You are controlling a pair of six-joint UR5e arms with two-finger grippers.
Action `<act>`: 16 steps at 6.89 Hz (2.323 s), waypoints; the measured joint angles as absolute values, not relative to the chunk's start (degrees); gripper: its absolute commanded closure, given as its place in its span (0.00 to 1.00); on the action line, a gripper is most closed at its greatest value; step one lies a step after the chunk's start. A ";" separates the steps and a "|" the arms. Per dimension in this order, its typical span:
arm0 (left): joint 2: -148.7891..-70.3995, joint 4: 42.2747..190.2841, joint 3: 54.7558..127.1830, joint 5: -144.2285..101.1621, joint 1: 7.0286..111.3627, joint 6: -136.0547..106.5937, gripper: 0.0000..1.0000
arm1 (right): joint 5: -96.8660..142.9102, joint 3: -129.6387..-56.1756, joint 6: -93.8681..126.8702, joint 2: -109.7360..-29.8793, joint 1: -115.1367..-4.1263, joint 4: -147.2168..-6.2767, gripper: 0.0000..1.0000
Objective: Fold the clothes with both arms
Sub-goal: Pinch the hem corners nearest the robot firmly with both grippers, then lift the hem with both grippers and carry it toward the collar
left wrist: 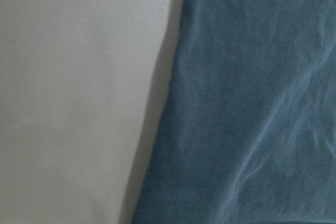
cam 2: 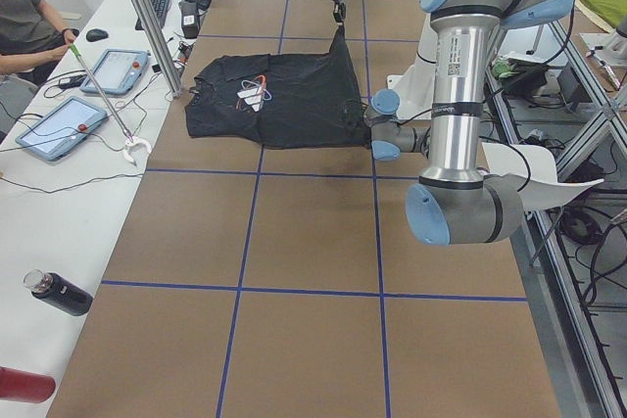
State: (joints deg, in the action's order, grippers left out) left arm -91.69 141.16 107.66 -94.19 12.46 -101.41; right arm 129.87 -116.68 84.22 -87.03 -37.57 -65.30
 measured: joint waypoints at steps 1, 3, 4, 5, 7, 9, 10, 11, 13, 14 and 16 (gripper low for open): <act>-91.90 140.77 107.60 -94.26 12.47 -101.33 0.34 | 129.89 -116.70 84.21 -87.02 -37.71 -65.30 1.00; -92.01 140.41 107.80 -94.40 12.58 -101.15 0.75 | 129.90 -116.72 84.22 -87.06 -37.78 -65.30 1.00; -91.96 140.38 108.13 -94.48 12.74 -101.13 1.00 | 129.90 -116.72 84.24 -87.11 -37.79 -65.30 1.00; -91.82 140.37 108.32 -94.51 12.85 -101.10 1.00 | 129.90 -116.72 84.22 -87.15 -37.79 -65.30 1.00; -91.62 140.36 108.72 -94.49 12.97 -101.08 1.00 | 129.90 -116.72 84.24 -87.27 -37.75 -65.30 1.00; -90.13 140.36 110.97 -94.75 13.32 -101.08 1.00 | 129.99 -116.74 84.27 -87.62 -37.59 -65.34 1.00; -88.18 140.32 113.56 -95.08 13.37 -101.07 1.00 | 130.80 -116.78 84.32 -88.20 -37.30 -65.32 1.00; -86.19 140.07 116.36 -95.29 13.14 -101.07 1.00 | 133.05 -116.96 84.74 -89.22 -36.53 -65.29 1.00; -84.35 138.27 120.42 -97.01 10.75 -101.16 1.00 | 138.06 -118.58 91.47 -90.56 -32.63 -65.17 1.00; -84.18 135.49 123.51 -100.06 9.42 -101.23 1.00 | 139.41 -120.37 96.63 -90.81 -30.03 -65.12 1.00; -84.20 126.30 132.34 -108.00 8.15 -101.57 1.00 | 140.30 -123.87 101.94 -92.49 -27.12 -65.05 1.00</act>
State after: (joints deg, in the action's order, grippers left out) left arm -84.20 126.30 132.34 -108.00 8.15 -101.57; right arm 140.30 -123.87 101.94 -92.49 -27.12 -65.05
